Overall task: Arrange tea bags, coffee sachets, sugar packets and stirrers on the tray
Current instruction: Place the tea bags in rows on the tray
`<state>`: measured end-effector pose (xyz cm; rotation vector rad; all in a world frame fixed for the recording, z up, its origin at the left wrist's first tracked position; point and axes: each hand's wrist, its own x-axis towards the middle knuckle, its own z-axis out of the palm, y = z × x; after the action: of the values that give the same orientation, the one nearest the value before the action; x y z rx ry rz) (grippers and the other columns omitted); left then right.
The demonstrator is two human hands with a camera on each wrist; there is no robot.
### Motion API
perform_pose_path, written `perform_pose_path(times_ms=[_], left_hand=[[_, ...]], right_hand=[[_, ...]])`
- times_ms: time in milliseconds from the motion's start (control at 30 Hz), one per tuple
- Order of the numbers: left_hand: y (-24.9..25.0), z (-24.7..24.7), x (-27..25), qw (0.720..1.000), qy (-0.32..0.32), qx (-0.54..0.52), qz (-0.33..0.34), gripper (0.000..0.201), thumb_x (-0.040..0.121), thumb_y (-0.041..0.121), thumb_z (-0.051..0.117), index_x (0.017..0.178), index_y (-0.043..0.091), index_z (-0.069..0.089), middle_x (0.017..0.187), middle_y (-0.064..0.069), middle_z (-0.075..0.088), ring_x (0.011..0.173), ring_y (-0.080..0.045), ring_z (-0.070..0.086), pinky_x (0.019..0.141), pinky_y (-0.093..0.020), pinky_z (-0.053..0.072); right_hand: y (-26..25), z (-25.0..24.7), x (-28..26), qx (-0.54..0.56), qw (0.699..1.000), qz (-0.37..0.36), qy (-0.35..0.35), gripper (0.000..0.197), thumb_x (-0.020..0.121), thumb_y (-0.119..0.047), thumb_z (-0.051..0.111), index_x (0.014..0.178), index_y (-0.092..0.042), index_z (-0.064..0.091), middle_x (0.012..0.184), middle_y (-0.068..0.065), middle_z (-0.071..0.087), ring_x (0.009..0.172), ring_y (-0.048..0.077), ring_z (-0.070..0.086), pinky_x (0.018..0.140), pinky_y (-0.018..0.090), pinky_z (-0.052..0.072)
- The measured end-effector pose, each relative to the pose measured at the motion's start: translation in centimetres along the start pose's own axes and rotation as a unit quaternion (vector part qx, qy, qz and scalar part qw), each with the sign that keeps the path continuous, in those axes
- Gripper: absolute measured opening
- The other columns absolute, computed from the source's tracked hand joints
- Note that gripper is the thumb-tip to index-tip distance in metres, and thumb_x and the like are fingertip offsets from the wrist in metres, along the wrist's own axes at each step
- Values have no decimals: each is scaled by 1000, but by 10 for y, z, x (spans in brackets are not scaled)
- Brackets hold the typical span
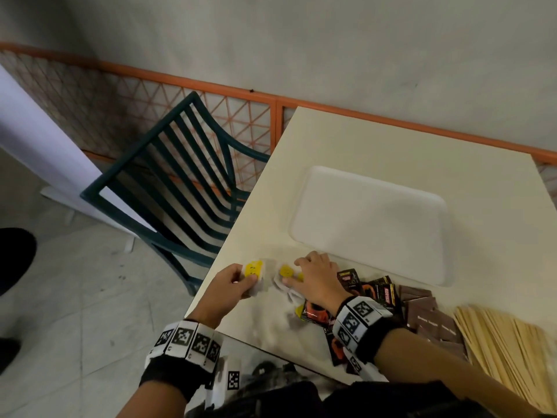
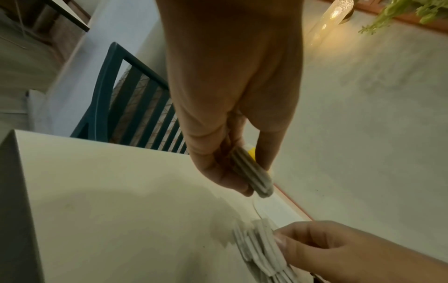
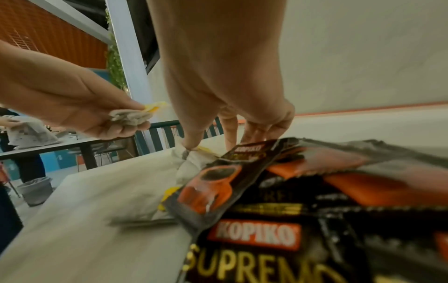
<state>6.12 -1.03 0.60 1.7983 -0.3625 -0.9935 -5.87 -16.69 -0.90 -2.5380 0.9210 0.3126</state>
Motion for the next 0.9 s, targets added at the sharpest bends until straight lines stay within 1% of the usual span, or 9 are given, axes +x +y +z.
perform_pose_path(times_ms=[200, 267, 333, 400, 467, 533, 633, 800, 900], left_hand=[[3, 1, -6, 999, 10, -34, -30, 9, 94, 11, 49, 88, 10, 56, 90, -10, 63, 76, -17, 61, 66, -22, 50], [3, 3, -7, 998, 10, -41, -36, 9, 96, 12, 46, 90, 9, 53, 94, -12, 63, 79, -18, 62, 67, -24, 51], [4, 6, -7, 998, 15, -44, -32, 10, 97, 12, 42, 92, 7, 49, 94, -15, 62, 79, -18, 61, 68, -25, 51], [7, 8, -5, 998, 20, -47, -30, 13, 98, 15, 40, 97, 6, 48, 98, -16, 61, 80, -17, 61, 68, -25, 51], [12, 12, -6, 998, 16, -52, -29, 24, 99, 25, 38, 104, 5, 50, 101, -17, 61, 83, -17, 61, 68, -24, 51], [18, 16, -8, 997, -16, -72, -29, 36, 99, 37, 35, 109, 7, 51, 97, -15, 62, 85, -18, 62, 69, -24, 53], [23, 21, -10, 994, -62, -86, -21, 30, 97, 34, 41, 104, 7, 52, 97, -10, 64, 81, -15, 63, 70, -23, 54], [20, 22, -8, 995, -59, -72, -19, 17, 94, 17, 51, 102, 3, 54, 94, -13, 63, 76, -17, 63, 62, -19, 54], [17, 21, -9, 996, -47, -73, -9, 11, 94, 16, 51, 98, 6, 56, 94, -15, 63, 75, -18, 63, 61, -19, 54]], right_hand=[[-11, -1, 3, 63, 998, -28, 3, 41, 84, -43, 58, 118, -21, 53, 122, 2, 46, 119, 23, 35, 95, 36, 24], [-12, -3, 2, 125, 991, -37, 20, 29, 83, -34, 61, 109, -21, 56, 105, -3, 54, 111, 21, 44, 92, 34, 25], [-12, -7, 1, 221, 974, -37, 25, 20, 81, -27, 66, 98, -21, 59, 81, -10, 55, 93, 17, 55, 90, 32, 38], [-14, -15, -1, 311, 950, -32, 12, 18, 79, -24, 70, 92, -22, 58, 73, -9, 57, 80, 13, 57, 77, 25, 47], [-18, -21, -3, 382, 923, -46, -8, 21, 77, -23, 73, 85, -29, 55, 69, -6, 60, 71, 9, 58, 63, 18, 43], [-23, -26, -5, 427, 901, -69, -27, 25, 77, -22, 74, 85, -32, 53, 64, -3, 59, 62, 8, 56, 59, 16, 43], [-28, -29, -6, 390, 916, -90, -33, 27, 76, -22, 73, 94, -27, 53, 74, 2, 62, 67, 9, 56, 61, 15, 45], [-18, -29, -7, 295, 948, -109, -42, 38, 75, -29, 75, 107, -18, 58, 84, -11, 57, 71, 3, 49, 64, 13, 40], [-5, -27, -8, 251, 963, -84, -41, 44, 78, -43, 69, 114, -21, 56, 104, -5, 58, 89, 7, 52, 77, 21, 43]])
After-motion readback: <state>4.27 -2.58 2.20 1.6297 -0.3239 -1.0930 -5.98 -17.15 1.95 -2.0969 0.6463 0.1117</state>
